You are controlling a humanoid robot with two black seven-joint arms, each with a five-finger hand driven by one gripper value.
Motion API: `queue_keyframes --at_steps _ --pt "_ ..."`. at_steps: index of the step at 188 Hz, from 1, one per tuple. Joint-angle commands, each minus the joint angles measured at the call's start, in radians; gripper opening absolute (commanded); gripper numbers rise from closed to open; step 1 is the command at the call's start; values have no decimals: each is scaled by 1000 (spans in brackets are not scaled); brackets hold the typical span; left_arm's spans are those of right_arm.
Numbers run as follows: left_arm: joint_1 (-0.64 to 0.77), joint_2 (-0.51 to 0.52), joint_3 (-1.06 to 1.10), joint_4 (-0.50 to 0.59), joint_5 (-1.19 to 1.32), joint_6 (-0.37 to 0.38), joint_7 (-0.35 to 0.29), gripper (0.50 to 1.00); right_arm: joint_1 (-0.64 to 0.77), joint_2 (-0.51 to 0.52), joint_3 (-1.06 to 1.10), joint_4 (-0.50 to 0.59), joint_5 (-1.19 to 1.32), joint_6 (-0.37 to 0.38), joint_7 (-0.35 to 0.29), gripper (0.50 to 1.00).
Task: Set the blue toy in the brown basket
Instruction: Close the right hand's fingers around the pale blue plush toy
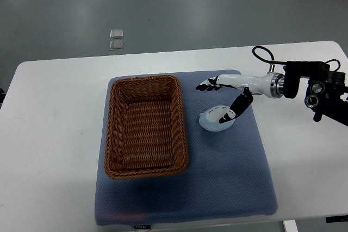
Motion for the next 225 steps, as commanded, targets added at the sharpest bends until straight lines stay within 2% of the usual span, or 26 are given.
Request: queue_keyframes --at_steps 1,60,98,153,175,186,201,225 --pt "0 0 0 0 0 0 0 1000 -7 3 -12 4 -29 -10 1 926" --pt "0 0 0 0 0 0 0 1000 -46 17 -40 1 -113 -106 1 921" --pt "0 0 0 0 0 0 0 1000 -47 19 -43 -1 -147 -118 1 915" --pt "0 0 0 0 0 0 0 1000 -44 19 -110 -9 -170 -189 1 901" --pt "0 0 0 0 0 0 0 1000 -44 19 -110 -9 -170 -191 1 830" --pt "0 0 0 0 0 0 0 1000 -42 17 -110 -9 -170 -191 2 813" --pt "0 0 0 0 0 0 0 1000 -42 15 -112 -9 -170 -189 4 758" --pt "0 0 0 0 0 0 0 1000 -44 17 -112 -15 -179 -191 5 756"
